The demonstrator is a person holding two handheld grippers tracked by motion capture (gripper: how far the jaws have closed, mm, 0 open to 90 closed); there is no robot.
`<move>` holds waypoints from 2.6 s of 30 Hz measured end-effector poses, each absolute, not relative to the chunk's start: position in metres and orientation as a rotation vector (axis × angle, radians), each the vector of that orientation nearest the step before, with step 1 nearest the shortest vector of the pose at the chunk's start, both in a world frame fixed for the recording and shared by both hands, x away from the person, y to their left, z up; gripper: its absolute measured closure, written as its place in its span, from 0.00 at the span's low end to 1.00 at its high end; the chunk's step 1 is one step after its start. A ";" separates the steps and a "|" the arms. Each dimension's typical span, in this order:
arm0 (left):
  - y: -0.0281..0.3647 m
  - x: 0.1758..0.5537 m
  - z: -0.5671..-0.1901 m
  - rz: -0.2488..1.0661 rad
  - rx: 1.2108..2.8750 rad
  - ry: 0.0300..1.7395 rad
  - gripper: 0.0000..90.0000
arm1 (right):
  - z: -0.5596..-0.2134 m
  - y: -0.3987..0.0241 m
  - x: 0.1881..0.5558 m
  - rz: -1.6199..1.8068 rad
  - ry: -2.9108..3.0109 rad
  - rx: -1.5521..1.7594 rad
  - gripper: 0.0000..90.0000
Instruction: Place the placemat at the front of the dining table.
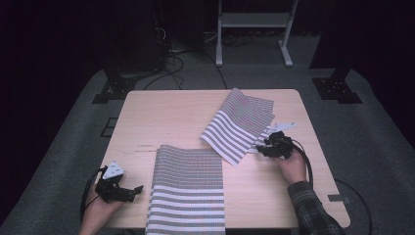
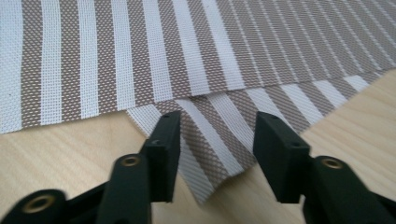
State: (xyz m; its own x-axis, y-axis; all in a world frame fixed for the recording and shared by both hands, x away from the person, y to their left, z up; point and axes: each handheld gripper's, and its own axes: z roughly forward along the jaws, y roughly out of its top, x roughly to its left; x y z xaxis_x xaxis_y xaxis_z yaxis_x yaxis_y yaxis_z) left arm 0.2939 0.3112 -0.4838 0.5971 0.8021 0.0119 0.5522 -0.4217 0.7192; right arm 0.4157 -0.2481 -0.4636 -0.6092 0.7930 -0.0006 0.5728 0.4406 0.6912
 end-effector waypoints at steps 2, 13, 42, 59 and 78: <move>0.313 0.296 -0.483 0.449 2.118 1.091 0.00 | -0.460 -0.257 0.410 0.991 2.344 1.191 0.45; 0.297 0.307 -0.437 0.454 1.990 1.007 0.04 | -0.471 -0.285 0.390 1.004 2.261 1.224 0.36; 0.070 0.403 -0.412 0.279 2.152 0.582 0.35 | -0.483 -0.290 0.396 0.998 2.247 1.249 0.36; 0.014 0.417 -0.470 0.252 2.347 0.544 0.34 | -0.482 -0.290 0.396 0.994 2.254 1.249 0.36; 0.013 0.428 -0.463 0.214 2.323 0.625 0.96 | -0.482 -0.290 0.396 0.993 2.251 1.254 0.36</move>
